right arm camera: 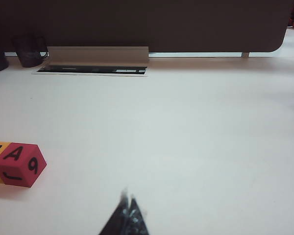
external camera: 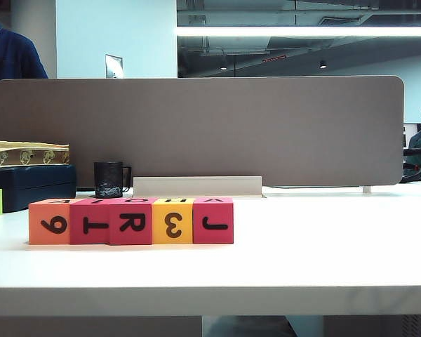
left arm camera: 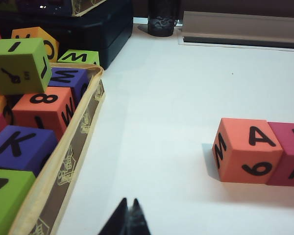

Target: Select the appropriate blocks from the scattered letter blocks on the table and arrange them in a row to spell out "ALOHA".

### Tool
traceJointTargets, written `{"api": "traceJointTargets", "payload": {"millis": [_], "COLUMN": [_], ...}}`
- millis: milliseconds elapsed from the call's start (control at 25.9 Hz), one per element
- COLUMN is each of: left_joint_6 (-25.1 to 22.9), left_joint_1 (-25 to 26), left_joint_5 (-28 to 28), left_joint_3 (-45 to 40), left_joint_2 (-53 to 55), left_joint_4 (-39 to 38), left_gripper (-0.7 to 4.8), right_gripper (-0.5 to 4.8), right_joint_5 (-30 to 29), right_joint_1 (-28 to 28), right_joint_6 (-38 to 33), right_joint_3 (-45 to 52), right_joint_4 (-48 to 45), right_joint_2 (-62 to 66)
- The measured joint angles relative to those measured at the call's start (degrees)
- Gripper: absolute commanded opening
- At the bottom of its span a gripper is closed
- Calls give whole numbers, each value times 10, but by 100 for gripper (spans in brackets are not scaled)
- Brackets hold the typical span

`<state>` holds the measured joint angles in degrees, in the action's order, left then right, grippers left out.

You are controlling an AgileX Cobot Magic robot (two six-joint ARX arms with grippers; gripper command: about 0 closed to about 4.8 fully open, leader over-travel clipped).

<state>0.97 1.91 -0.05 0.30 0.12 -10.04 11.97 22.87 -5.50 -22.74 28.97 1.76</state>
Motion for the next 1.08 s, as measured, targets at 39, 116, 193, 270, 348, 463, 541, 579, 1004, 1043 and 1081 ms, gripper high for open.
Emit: {"api": "traceJointTargets", "payload": {"millis": [39, 116, 193, 270, 348, 463, 541, 579, 1004, 1043, 1081], "left_joint_6": [0, 0, 0, 0, 0, 0, 0, 0, 0, 0, 0], "left_joint_1": [0, 0, 0, 0, 0, 0, 0, 0, 0, 0, 0], "left_joint_5": [0, 0, 0, 0, 0, 0, 0, 0, 0, 0, 0], "left_joint_3": [0, 0, 0, 0, 0, 0, 0, 0, 0, 0, 0], "left_joint_2": [0, 0, 0, 0, 0, 0, 0, 0, 0, 0, 0], "left_joint_4": [0, 0, 0, 0, 0, 0, 0, 0, 0, 0, 0], "left_gripper": [-6, -6, -6, -6, -6, -6, -6, -6, -6, -6, -6], "right_gripper": [-1, -1, -1, -1, -1, -1, -1, -1, -1, -1, -1], "right_joint_5": [0, 2, 50, 91, 111, 113, 98, 88, -2, -4, -8], "right_joint_1": [0, 0, 0, 0, -1, -2, -7, -14, -65, -78, -89], "right_joint_6": [0, 9, 47, 50, 50, 41, 39, 38, 43, 43, 43], "right_joint_3": [0, 0, 18, 52, 88, 144, 175, 186, 207, 209, 212], "right_joint_4": [0, 0, -14, -37, -57, -121, -171, -188, -211, -210, -210], "right_joint_2": [0, 0, -1, -1, -1, -2, -3, -4, -11, -11, -11]}}
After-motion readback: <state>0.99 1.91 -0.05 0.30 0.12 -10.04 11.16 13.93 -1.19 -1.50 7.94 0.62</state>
